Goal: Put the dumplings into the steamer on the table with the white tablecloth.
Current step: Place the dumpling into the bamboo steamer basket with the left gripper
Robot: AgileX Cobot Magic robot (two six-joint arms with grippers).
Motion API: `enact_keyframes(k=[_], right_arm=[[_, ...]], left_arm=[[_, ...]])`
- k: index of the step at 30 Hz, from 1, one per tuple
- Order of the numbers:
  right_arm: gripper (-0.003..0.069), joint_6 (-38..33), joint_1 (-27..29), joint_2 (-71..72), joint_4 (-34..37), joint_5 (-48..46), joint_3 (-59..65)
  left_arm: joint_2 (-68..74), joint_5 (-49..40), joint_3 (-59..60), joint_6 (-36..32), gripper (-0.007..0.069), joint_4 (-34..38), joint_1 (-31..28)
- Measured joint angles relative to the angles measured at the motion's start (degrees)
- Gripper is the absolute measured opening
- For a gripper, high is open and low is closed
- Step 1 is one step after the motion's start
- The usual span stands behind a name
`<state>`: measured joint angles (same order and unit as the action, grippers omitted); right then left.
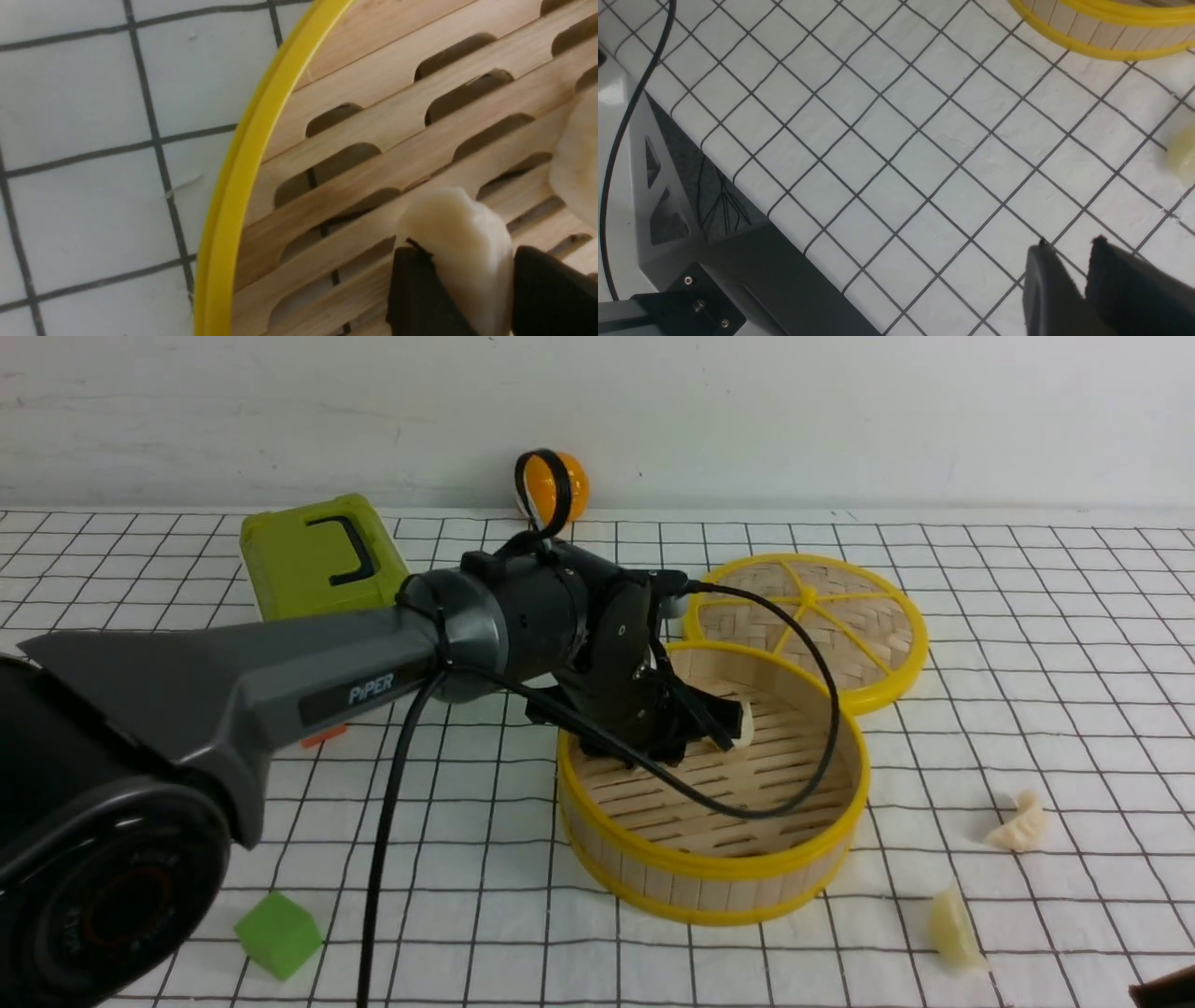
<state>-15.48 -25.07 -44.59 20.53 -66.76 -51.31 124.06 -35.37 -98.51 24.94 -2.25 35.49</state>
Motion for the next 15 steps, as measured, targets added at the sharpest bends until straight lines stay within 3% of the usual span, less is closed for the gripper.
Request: enact_keyframes(k=[3, 9, 12, 15], right_arm=[[0.0136, 0.0, 0.0, 0.0, -0.1, 0.0, 0.0], [0.0136, 0.1, 0.0, 0.0, -1.1, 0.0, 0.0], [0.0143, 2.2, 0.0, 0.0, -3.4, 0.0, 0.0], [0.0149, 5.9, 0.0, 0.0, -8.2, 0.0, 0.0]], left_arm=[[0.4, 1.7, -0.2, 0.0, 0.0243, -0.1, 0.0], [0.5, 1.3, -0.6, 0.0, 0.0365, -0.1, 0.0], [-1.1, -4.4, -3.1, -0.1, 0.0438, -0.4, 0.0], [-5.1, -10.2, -6.4, -1.6, 0.0459, -2.3, 0.0]])
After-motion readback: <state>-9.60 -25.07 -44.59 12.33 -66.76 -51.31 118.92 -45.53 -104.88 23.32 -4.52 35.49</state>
